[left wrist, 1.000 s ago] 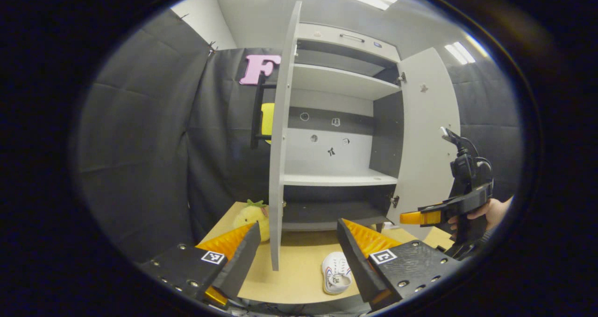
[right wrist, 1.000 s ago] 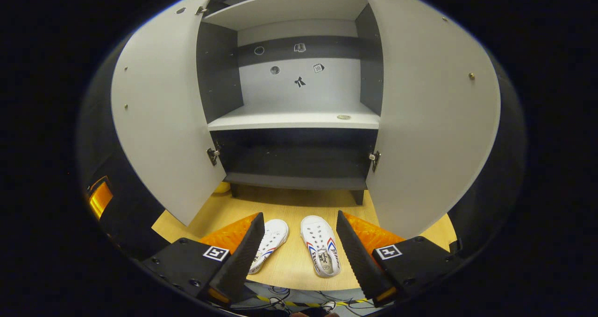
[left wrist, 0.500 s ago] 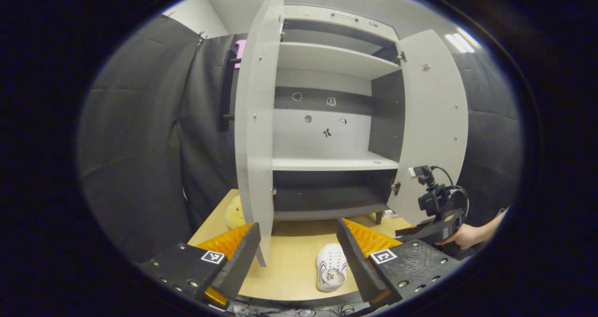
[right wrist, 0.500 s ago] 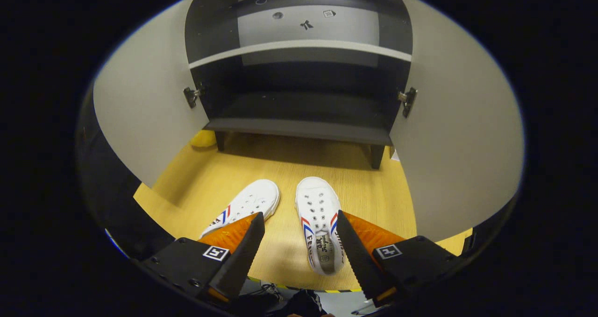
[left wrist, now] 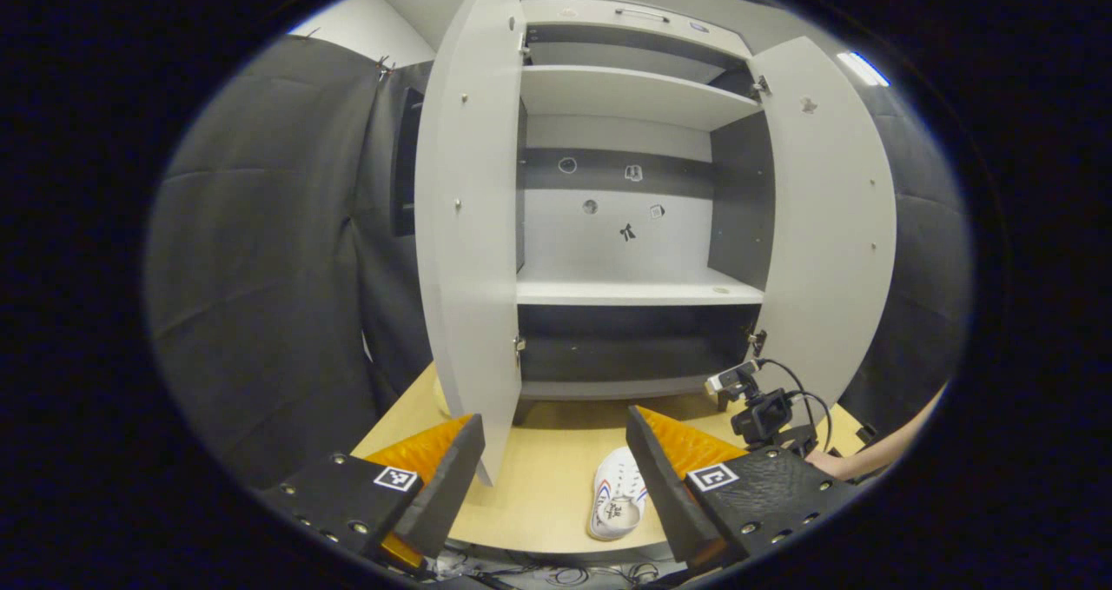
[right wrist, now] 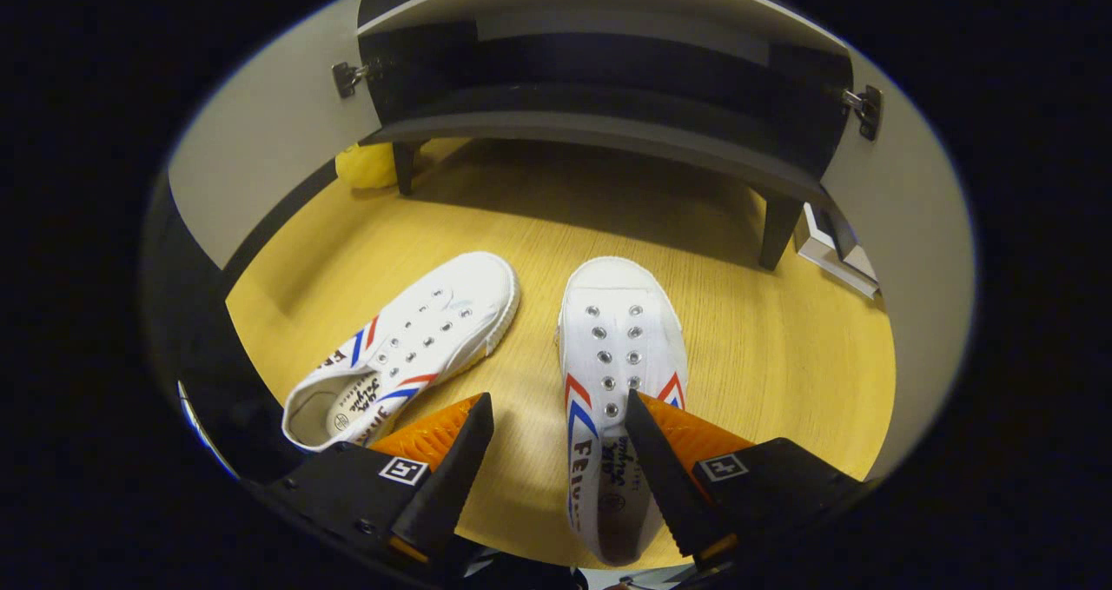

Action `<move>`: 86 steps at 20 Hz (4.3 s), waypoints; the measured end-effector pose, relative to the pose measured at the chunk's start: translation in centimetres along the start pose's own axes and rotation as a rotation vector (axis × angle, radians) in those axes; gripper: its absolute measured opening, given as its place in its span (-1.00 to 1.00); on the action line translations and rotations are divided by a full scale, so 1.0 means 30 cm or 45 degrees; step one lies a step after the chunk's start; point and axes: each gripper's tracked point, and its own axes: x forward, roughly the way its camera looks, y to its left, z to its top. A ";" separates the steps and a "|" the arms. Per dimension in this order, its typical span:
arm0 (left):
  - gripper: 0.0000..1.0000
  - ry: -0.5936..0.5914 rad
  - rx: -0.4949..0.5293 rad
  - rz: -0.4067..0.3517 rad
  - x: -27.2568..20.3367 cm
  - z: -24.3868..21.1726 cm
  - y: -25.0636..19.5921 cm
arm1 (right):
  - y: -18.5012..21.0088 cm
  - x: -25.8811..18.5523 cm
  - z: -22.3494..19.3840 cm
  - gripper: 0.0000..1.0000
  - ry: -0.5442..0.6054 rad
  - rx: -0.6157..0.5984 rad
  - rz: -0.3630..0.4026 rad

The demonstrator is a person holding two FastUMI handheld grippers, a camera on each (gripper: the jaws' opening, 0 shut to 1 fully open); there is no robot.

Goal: Grab one shoe with the right hand and put it into the shoe cabinet, grab the other shoe with the left hand and put it into the shoe cabinet; then close the right door with the right hand and the left door with the left hand.

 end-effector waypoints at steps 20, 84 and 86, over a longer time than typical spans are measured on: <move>0.92 -0.006 -0.034 0.031 -0.046 -0.019 0.011 | -0.070 0.036 -0.018 -0.94 0.039 -0.329 -0.270; 0.92 -0.221 -0.083 0.124 -0.014 0.155 0.209 | -0.396 -0.409 1.551 -0.83 -0.532 0.386 -0.366; 0.92 -0.215 -0.091 0.133 -0.028 0.140 0.222 | -0.379 -0.439 1.573 -0.56 -0.597 0.405 -0.330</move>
